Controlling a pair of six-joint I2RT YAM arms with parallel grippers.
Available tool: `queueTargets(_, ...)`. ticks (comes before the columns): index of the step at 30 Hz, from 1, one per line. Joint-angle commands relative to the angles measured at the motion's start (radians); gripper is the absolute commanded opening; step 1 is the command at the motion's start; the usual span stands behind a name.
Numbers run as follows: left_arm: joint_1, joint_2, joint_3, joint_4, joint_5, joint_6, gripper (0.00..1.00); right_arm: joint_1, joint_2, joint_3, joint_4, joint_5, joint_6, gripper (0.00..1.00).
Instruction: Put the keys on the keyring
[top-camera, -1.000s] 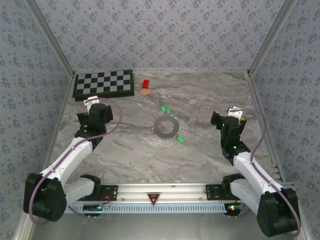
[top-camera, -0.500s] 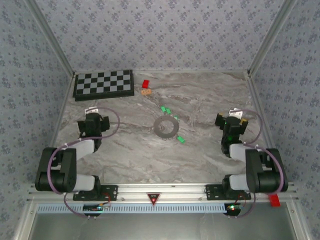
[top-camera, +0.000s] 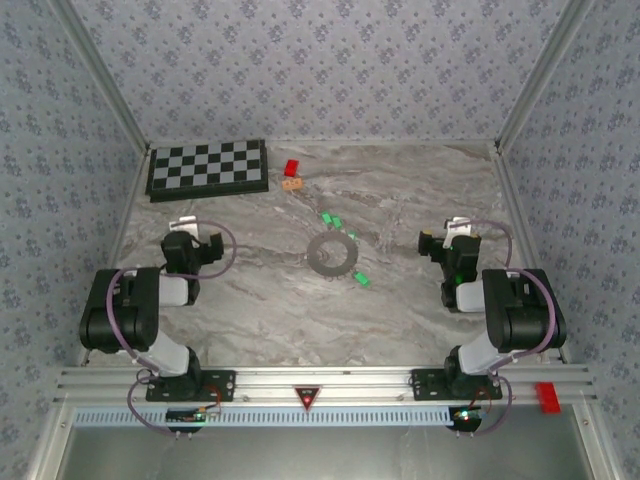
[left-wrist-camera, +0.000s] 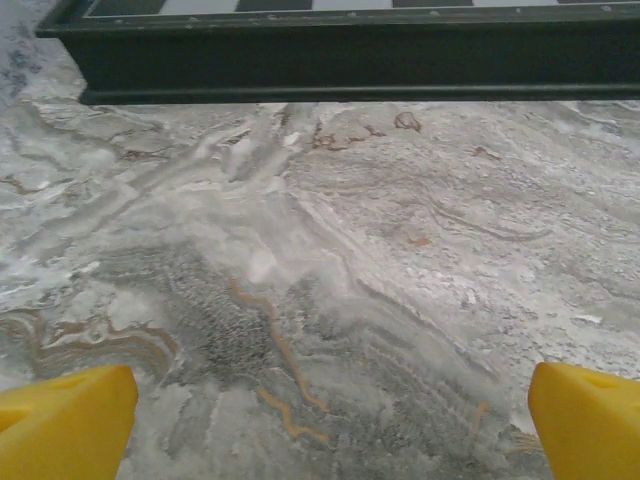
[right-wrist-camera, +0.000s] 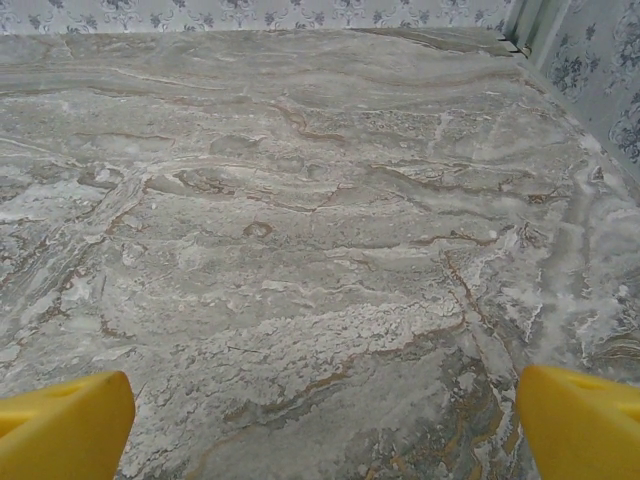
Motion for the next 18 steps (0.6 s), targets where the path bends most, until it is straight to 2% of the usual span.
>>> queueTargets(1, -0.001, -0.008, 0.048, 0.026, 0.041, 0.006, 1.00, -0.007, -0.006, 0.067, -0.087, 0.050, 0.009, 0.99)
queueTargets(4, 0.001, -0.006, 0.044, 0.035, 0.041, 0.006, 1.00, 0.012, 0.003, 0.064, -0.058, 0.099, 0.001, 0.99)
queueTargets(18, -0.005, -0.008, 0.044, 0.032, 0.034, 0.010, 1.00, 0.013, 0.001, 0.064, -0.059, 0.101, 0.000, 0.99)
